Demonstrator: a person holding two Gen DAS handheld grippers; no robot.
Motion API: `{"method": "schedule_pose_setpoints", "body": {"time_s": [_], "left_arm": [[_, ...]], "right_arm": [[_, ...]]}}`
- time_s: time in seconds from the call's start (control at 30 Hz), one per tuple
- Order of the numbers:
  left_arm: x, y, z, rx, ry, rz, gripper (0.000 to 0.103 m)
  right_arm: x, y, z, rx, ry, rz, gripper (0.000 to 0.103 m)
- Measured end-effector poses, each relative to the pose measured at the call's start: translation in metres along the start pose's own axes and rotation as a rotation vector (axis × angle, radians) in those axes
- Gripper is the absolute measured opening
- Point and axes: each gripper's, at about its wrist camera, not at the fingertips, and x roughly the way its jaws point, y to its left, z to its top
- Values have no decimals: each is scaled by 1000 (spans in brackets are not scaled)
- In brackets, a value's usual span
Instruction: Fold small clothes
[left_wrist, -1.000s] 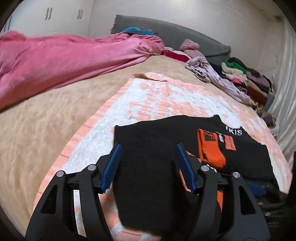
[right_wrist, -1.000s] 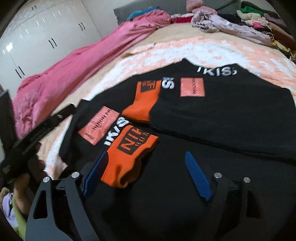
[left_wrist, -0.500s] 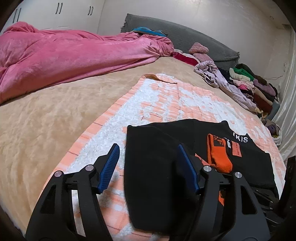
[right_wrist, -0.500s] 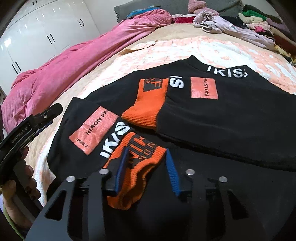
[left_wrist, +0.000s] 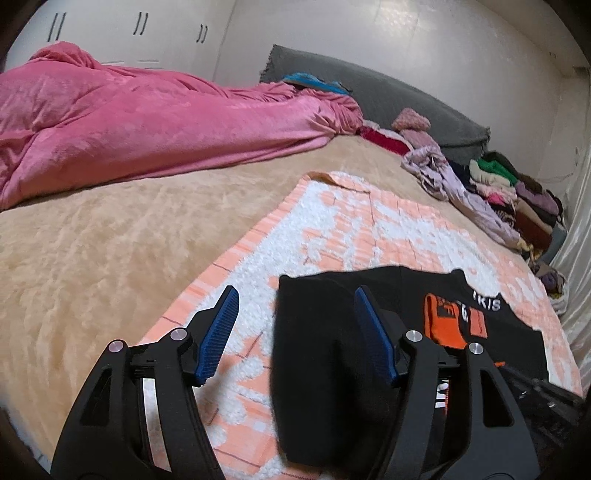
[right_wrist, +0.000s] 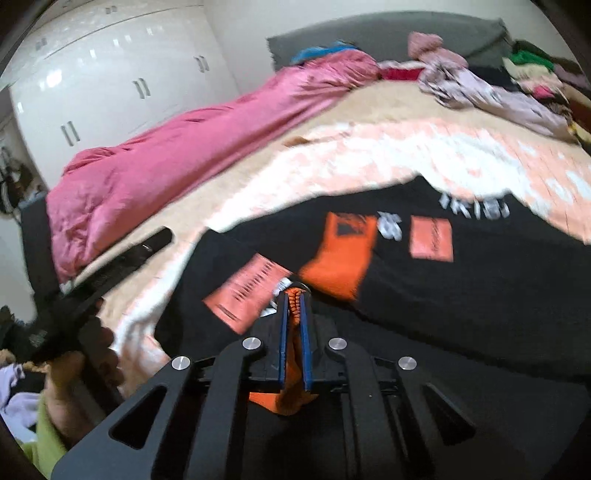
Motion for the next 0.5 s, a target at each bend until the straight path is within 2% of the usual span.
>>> {"method": "schedule_pose_setpoints", "body": {"time_s": [0.27,0.37,0.5], "left_arm": [[-3,3,3,-22,-34,-9,57],[-5,2,2,-18,-40,-29,57],[-5,-5,1,8,-38,-60,58]], "right_arm": [[-40,7,58,-77,-135,-16,5],[-58,0,76,-99,-187,-64,5],[-81,-34,93,-75,-231,-167,5]]}}
